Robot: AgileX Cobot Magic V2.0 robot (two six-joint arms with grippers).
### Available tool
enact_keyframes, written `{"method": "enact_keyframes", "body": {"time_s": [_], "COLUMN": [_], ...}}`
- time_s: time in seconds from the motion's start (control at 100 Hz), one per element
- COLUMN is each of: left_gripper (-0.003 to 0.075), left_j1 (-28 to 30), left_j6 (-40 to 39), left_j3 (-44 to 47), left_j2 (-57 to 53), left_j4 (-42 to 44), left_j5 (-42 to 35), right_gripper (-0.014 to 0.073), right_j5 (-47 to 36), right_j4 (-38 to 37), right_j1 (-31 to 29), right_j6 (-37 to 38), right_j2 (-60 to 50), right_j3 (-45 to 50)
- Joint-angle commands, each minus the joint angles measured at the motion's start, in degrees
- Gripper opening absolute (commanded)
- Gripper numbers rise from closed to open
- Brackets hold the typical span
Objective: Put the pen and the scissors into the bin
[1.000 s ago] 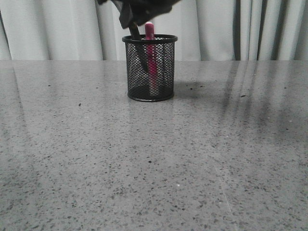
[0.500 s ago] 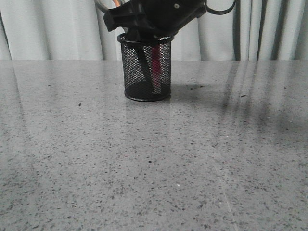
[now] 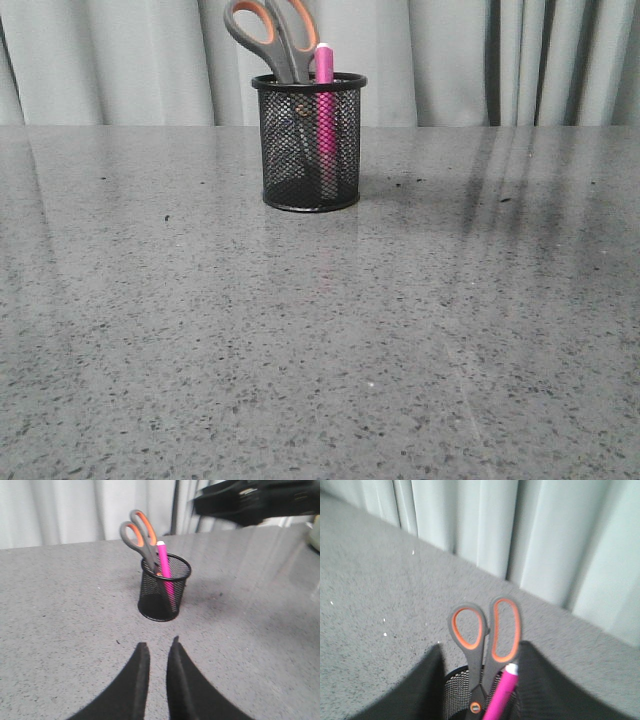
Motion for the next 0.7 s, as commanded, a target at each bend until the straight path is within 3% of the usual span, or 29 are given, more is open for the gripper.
{"method": "enact_keyframes", "body": {"time_s": [0.0,0.16,0.36,0.59,0.69], "left_gripper": [-0.0020,-0.0020,-0.0020,-0.0020,-0.0020], "left_j1": [0.0,0.0,0.0,0.0,0.0], "left_j6": [-4.4,-6.6,-6.6,-6.6,-6.6], "left_j3": [0.8,5.5,8.8,9.5,9.5], "left_j2": [-2.8,-8.2,-9.6,-9.6,-9.6], "left_j4": [4.3,10.0,10.7,10.7,9.6], "left_j5": [-6.7,-7.6,-7.9,-8.6,-8.6], "right_gripper": [-0.0076,-0.0062,-0.0065,-0.0065,-0.0065], "right_j5": [-1.7,-1.4,4.1,7.7,13.2], "right_j4": [-1.6,-1.8,-1.9,-6.5,-6.5], "right_j1": [-0.2,-0.2,-0.3,-0.3,-0.3], "right_j6": [-0.3,-0.3,-0.3,-0.3,-0.3], "right_j2": [-10.3,-27.9,-51.0,-75.1,-78.7], "right_j3": [3.9,20.8,37.9,48.4,49.8]}}
